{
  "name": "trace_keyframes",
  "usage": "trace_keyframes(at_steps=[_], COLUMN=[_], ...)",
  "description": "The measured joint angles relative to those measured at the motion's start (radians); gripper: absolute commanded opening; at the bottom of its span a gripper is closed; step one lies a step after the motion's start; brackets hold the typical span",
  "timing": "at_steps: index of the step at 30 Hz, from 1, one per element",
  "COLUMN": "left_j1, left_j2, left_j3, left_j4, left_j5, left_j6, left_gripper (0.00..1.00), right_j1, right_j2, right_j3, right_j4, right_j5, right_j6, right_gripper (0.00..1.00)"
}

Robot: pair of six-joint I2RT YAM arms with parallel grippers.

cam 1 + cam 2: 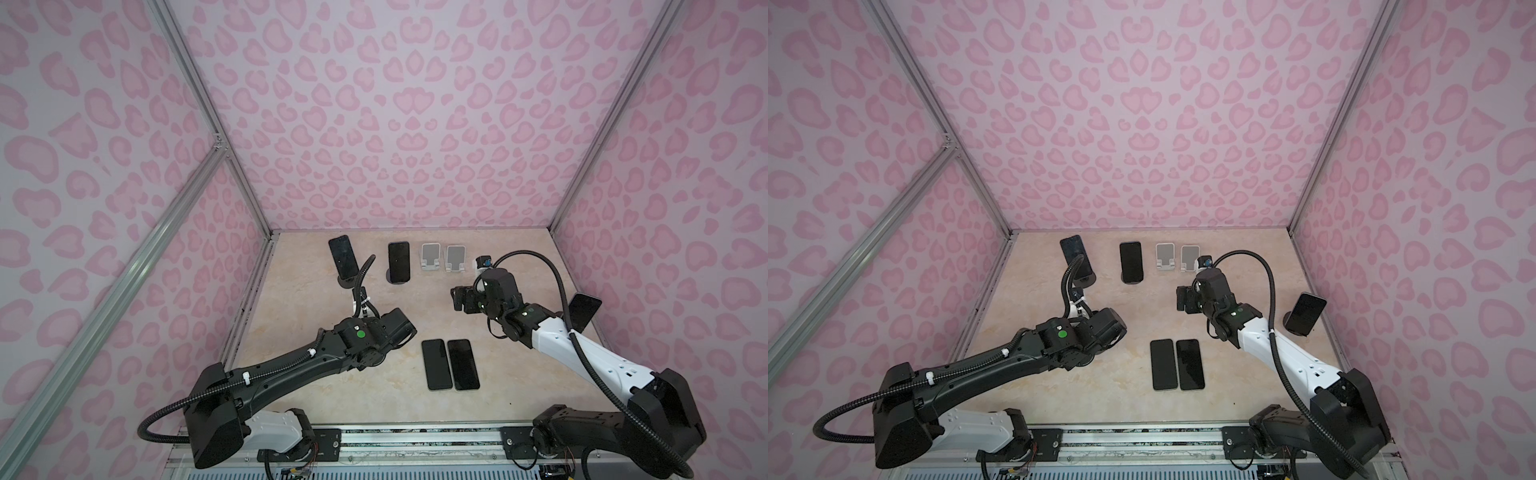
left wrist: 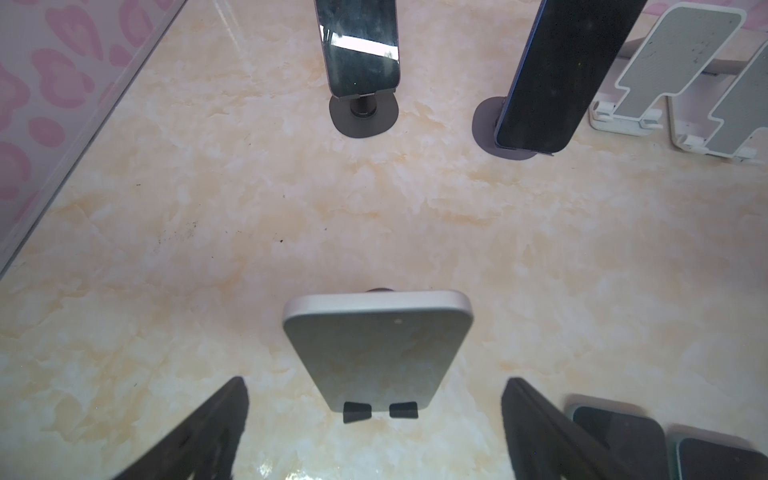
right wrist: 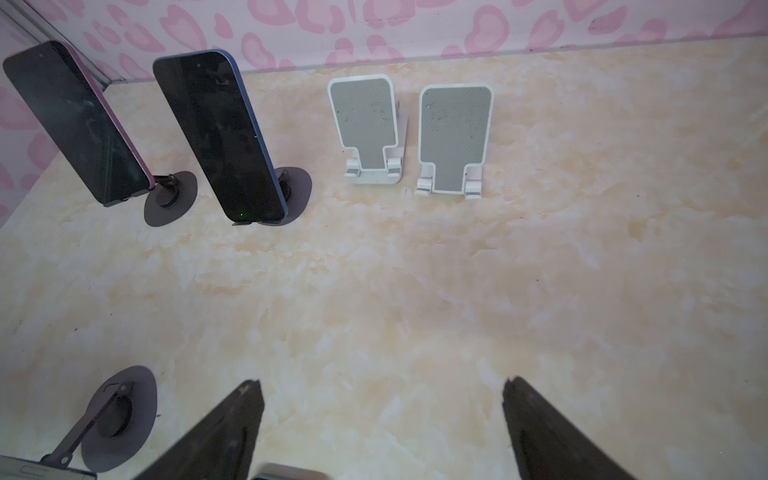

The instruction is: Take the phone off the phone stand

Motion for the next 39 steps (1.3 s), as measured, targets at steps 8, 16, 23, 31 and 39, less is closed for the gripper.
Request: trace_keyframes(at_steps=[8,16,23,31,39], left_j1=[0.035,0.054,0.079,0.095,0.111], left_j2=[0.013,0.013,0.032,0.035,0.043], left_j3=[-0.04,-0.09,-0.119,-0.134,-0.154], left_j4=[0.071,0.168,0.217,0.265,0.31], left_j5=[0.023,0.075,0.086,0.092,0.088], left_j6=[0.045,0.119,0.155,0.193,0.215], left_gripper=[0.98,0.97,0.97,1.0,0.96], right_j1=[0.005,0.005,0.005,0.005,0.005], right_j2=[-0.023,-0.016,-0.006,0.015,0.019], right_j3=[-0.103,-0.119,-0.119,-0.119,-0.119], right_j4=[0.098,0.156,0.16,0.161,0.163], right_j5=[0.051,0.06,0.06,0.06,0.061], right_j6=[0.02,0.031,0.035,0.035,0.035], right_gripper=[0.92,0.91,0.91,0.9,0.9])
